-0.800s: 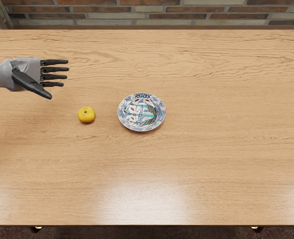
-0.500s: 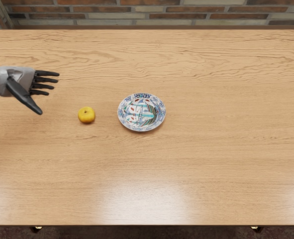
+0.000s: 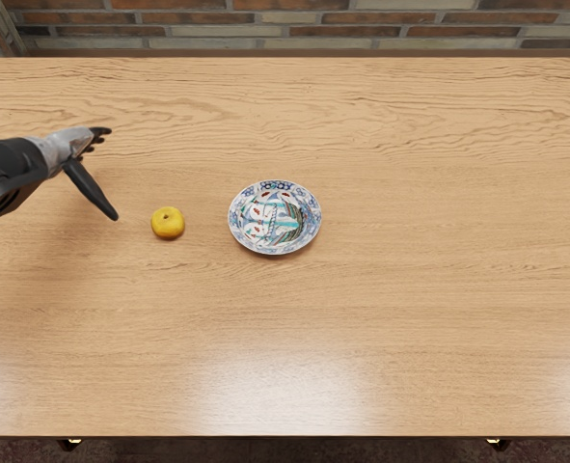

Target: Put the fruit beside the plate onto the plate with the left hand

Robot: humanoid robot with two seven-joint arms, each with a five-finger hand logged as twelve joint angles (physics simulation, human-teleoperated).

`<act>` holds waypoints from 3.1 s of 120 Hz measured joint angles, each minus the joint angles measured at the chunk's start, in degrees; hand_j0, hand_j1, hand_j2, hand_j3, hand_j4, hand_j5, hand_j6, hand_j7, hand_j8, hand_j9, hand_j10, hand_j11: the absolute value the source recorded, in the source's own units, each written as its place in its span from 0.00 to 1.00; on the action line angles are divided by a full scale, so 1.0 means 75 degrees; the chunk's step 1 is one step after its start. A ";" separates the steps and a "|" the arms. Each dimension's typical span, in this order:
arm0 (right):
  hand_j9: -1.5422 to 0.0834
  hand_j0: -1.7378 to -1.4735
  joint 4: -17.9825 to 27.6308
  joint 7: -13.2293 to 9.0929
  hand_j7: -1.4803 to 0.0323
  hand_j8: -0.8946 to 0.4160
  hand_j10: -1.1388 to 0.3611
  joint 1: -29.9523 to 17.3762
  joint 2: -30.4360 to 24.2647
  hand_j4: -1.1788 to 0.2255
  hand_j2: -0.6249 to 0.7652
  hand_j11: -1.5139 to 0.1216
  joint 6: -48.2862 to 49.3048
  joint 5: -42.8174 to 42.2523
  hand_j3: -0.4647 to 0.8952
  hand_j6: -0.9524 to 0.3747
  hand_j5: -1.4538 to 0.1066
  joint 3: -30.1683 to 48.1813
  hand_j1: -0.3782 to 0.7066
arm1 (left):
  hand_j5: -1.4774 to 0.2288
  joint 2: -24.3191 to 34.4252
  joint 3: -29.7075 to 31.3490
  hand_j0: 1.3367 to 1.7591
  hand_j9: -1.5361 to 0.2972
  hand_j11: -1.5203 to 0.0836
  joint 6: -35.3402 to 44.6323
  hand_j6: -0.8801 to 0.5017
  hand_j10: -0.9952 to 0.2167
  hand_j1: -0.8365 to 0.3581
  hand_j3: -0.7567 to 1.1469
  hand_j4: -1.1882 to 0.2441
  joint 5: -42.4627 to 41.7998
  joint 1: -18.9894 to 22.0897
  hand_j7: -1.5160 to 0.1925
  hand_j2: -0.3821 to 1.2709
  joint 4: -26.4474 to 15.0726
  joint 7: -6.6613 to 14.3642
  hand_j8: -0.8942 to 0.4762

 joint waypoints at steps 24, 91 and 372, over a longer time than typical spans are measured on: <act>0.94 0.30 -0.0001 0.0000 0.97 0.67 0.75 0.0000 0.0000 0.83 0.45 0.91 0.0000 0.0000 0.34 0.71 0.92 0.0000 0.04 | 0.85 -0.0382 0.0433 0.76 0.82 0.93 0.1158 0.62 0.80 0.97 0.40 0.81 0.0534 -0.0213 0.87 0.23 -0.0864 0.0033 0.63; 0.94 0.30 0.0000 0.0001 0.97 0.67 0.75 0.0000 0.0000 0.83 0.45 0.91 0.0000 0.0000 0.34 0.71 0.92 0.0000 0.04 | 0.65 -0.0716 0.1178 0.76 0.64 0.72 0.2144 0.43 0.59 0.71 0.40 0.63 0.0693 -0.0196 0.67 0.27 -0.1998 0.0094 0.44; 0.94 0.30 -0.0001 0.0000 0.97 0.67 0.75 0.0000 0.0000 0.83 0.45 0.91 0.0000 0.0000 0.34 0.71 0.92 0.0000 0.04 | 0.39 -0.2134 -0.0769 0.76 0.40 0.45 0.2464 0.23 0.33 0.45 0.40 0.41 0.0801 0.0237 0.42 0.46 -0.1951 0.0002 0.31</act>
